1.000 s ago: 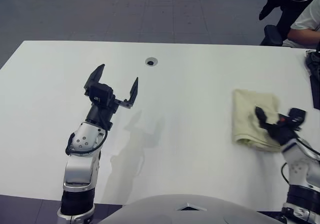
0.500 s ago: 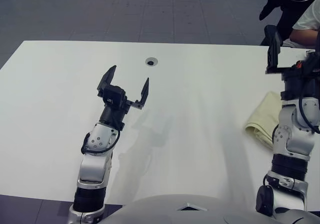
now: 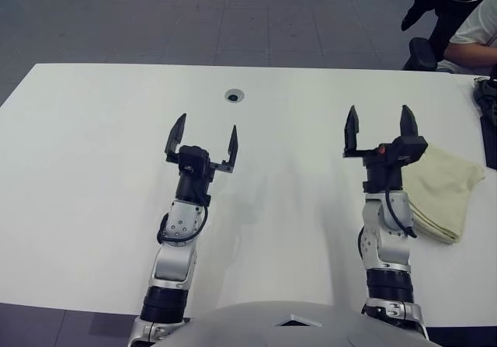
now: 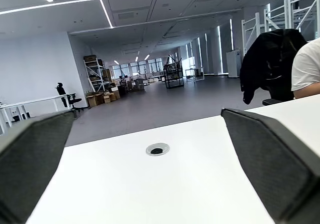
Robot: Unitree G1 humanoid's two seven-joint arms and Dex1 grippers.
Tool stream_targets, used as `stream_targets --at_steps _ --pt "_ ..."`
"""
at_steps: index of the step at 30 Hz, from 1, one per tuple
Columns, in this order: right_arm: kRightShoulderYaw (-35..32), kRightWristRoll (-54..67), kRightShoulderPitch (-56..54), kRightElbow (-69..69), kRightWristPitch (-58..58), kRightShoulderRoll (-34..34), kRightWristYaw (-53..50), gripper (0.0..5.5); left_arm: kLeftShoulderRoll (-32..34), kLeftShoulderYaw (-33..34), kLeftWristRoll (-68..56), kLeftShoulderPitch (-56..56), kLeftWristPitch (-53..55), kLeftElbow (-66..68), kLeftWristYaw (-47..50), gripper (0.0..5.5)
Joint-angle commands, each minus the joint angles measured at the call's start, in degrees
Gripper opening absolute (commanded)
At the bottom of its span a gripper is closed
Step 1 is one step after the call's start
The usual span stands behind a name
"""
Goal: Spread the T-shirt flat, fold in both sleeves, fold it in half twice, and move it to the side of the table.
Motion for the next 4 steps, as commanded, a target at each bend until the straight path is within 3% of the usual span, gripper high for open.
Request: stream_targets --at_steps 1,4 --pt "0.5 -0.9 -0.3 0.9 -0.7 1.2 -1.3 5.4 -0.7 1.4 -1.9 -1.4 -1.1 1.7 0.5 5.39" --pt "0.2 -3.7 -0.3 1.6 -1.3 1.6 -4.3 5.4 -0.5 1.7 -2.1 -1.5 -2.4 1.8 0.5 5.39"
